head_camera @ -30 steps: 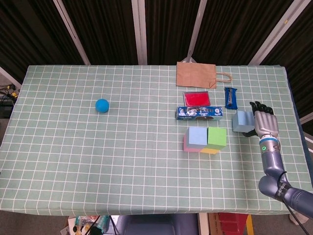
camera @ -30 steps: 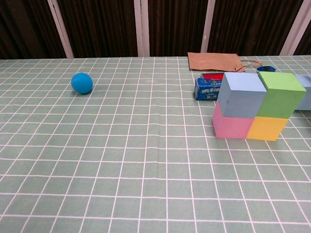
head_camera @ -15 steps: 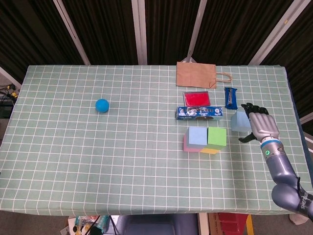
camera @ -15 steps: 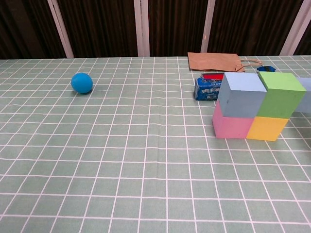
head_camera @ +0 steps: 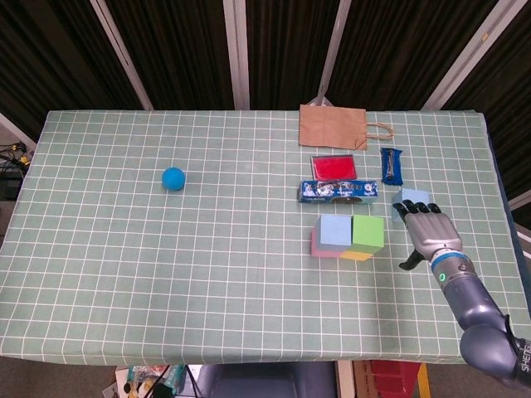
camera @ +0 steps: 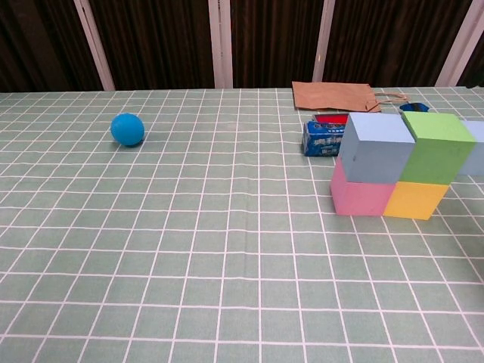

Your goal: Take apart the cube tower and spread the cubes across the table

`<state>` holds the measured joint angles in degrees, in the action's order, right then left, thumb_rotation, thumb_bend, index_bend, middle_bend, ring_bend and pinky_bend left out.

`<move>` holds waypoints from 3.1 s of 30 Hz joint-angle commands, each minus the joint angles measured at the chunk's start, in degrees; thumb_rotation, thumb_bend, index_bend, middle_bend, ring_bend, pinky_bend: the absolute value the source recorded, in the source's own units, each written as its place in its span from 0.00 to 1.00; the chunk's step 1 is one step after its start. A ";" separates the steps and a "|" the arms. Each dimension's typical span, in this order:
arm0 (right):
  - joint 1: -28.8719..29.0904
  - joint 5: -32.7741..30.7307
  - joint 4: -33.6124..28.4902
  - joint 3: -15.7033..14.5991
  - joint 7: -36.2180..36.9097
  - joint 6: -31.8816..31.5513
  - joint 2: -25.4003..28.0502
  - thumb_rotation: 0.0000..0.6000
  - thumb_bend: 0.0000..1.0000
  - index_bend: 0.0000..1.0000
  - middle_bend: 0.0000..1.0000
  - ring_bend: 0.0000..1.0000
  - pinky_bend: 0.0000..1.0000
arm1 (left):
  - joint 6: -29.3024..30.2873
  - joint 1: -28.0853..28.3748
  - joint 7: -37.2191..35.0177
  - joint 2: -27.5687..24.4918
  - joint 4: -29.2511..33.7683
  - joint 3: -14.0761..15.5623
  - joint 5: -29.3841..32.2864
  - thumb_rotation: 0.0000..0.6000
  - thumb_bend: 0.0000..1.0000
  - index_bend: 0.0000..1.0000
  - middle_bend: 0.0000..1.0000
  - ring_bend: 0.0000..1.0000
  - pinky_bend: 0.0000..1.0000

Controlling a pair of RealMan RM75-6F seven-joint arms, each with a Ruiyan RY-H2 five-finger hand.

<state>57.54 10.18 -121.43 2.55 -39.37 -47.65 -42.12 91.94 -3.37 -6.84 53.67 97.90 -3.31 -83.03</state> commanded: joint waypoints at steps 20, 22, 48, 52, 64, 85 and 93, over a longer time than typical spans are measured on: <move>-2.70 7.05 4.22 3.39 9.29 -9.67 -13.25 1.00 0.09 0.00 0.03 0.09 0.00 | -0.74 0.15 -1.89 -0.68 -0.30 -0.29 0.73 1.00 0.38 0.20 0.00 0.00 0.00; -2.32 6.46 4.61 3.16 8.55 -10.11 -13.92 1.00 0.09 0.00 0.08 0.13 0.00 | -0.67 0.08 -2.25 -0.78 -0.36 -0.36 0.86 1.00 0.38 0.20 0.00 0.00 0.00; -7.79 14.05 11.75 5.45 10.72 -22.60 -18.39 1.00 0.18 0.32 0.47 0.57 0.16 | -1.00 0.10 -2.69 -1.03 -0.46 -0.45 1.16 1.00 0.38 0.22 0.00 0.00 0.00; -10.22 12.02 10.79 6.54 13.06 -20.65 -12.73 1.00 0.18 0.32 0.47 0.57 0.16 | -1.12 0.17 -2.44 -0.96 -0.36 -0.37 1.04 1.00 0.38 0.22 0.00 0.00 0.00; -15.12 9.40 13.20 2.83 15.43 -4.77 -1.68 1.00 0.18 0.32 0.47 0.57 0.16 | -0.36 -0.48 -4.05 -1.36 -0.44 -0.71 1.85 1.00 0.38 0.22 0.00 0.00 0.00; -19.83 19.53 23.36 1.34 24.52 4.40 -10.13 1.00 0.17 0.00 0.06 0.07 0.00 | -0.77 -0.23 -2.28 -0.92 -0.16 -0.66 1.78 1.00 0.38 0.22 0.00 0.00 0.00; -20.85 25.86 15.20 5.05 29.63 3.49 -4.69 1.00 0.16 0.00 0.02 0.04 0.00 | -0.59 -0.37 -2.65 -1.03 -0.13 -0.61 1.62 1.00 0.38 0.22 0.00 0.00 0.00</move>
<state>37.07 34.04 -103.67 6.26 -11.11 -43.49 -48.72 91.33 -3.73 -9.45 52.66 97.77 -3.92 -81.40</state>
